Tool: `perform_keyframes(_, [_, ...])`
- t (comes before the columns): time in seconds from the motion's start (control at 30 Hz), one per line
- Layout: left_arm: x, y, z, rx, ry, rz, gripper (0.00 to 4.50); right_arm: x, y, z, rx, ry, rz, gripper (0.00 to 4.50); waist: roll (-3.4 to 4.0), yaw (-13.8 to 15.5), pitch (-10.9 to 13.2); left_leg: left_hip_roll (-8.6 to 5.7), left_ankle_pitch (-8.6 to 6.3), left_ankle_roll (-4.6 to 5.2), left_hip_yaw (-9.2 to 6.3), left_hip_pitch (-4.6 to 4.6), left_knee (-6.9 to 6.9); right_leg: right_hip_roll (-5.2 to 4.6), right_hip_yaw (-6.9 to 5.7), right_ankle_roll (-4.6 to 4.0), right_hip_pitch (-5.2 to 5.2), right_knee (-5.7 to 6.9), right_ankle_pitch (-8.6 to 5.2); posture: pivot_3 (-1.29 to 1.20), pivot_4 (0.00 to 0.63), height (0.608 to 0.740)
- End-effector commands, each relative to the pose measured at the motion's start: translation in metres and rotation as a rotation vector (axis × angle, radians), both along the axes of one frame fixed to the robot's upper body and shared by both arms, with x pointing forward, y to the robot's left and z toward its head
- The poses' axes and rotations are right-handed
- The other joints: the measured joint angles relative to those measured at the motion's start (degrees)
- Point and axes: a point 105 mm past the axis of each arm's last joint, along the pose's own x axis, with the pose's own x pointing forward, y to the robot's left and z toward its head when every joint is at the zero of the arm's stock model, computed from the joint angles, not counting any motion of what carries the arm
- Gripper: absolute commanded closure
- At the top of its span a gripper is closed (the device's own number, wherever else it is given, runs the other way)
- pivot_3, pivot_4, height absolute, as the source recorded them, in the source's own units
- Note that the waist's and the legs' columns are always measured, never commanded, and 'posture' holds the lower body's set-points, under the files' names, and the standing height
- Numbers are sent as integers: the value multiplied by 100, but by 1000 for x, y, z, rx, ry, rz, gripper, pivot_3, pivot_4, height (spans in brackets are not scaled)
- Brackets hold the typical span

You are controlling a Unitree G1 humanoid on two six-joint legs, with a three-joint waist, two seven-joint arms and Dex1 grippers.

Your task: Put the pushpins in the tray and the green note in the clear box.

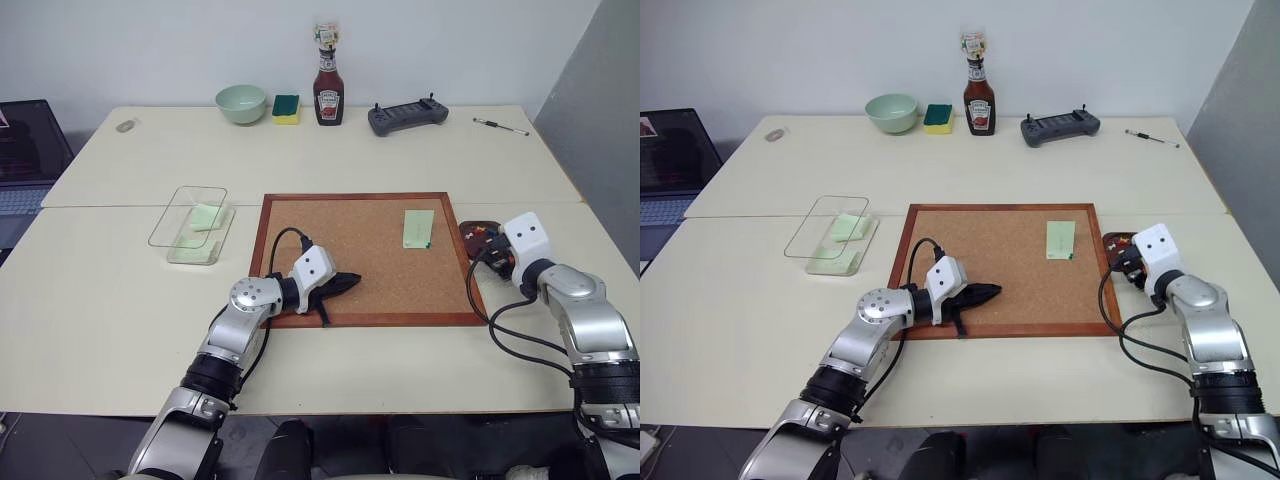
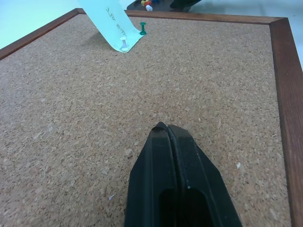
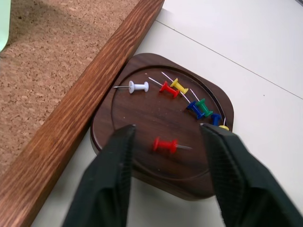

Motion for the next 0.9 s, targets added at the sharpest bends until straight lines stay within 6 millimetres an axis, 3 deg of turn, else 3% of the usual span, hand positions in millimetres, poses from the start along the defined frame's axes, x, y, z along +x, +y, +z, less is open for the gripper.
perform_keyframes(0.03, [0, 6, -16, 48, 44, 24, 4500, 4, -2, 17, 21, -67, -16, 1167, 0, 0, 0, 0, 0, 0, 0, 0, 0, 0, 0, 0, 0, 0, 0, 0, 150, 740])
perform_keyframes(0.23, [2, 7, -15, 48, 37, 28, 4500, 1, 4, 39, 97, -145, 36, 29, 1, 0, -1, 0, 0, 0, -1, 1, 1, 0, 0, 1, 1, 2, 0, 0, 150, 740])
perform_keyframes(0.37, [3, 8, -14, 46, 34, 32, 4500, -11, 28, 48, 188, -128, 203, 29, 2, -2, -1, 0, 0, 0, -1, 1, 1, 0, 0, 1, 1, 2, 1, 0, 150, 740])
perform_keyframes(0.5, [4, 8, -14, 47, 31, 33, 4500, -17, 54, 40, 239, -83, 306, 29, 2, -1, -1, 1, 0, 0, -5, 2, 1, 2, -4, 1, 5, 2, 0, 0, 150, 740])
perform_keyframes(0.7, [5, 7, -12, 46, 24, 31, 4500, 1, 82, 12, 279, -54, 314, 29, 2, -9, -1, 2, 0, 0, -4, 6, 2, 3, -3, 2, 4, 3, 1, 0, 150, 740])
perform_keyframes(0.87, [4, 9, -12, 51, 23, 35, 4500, 12, 89, 2, 276, -60, 312, 29, 2, -8, -1, 2, 1, 0, -5, 4, 2, 3, -3, 2, 2, 4, 1, 0, 150, 740])
perform_keyframes(0.9, [4, 9, -12, 51, 23, 36, 4500, 13, 89, 1, 275, -64, 306, 201, 2, -8, -1, 2, 1, 0, -5, 4, 2, 3, -3, 2, 1, 4, 1, 0, 150, 740])
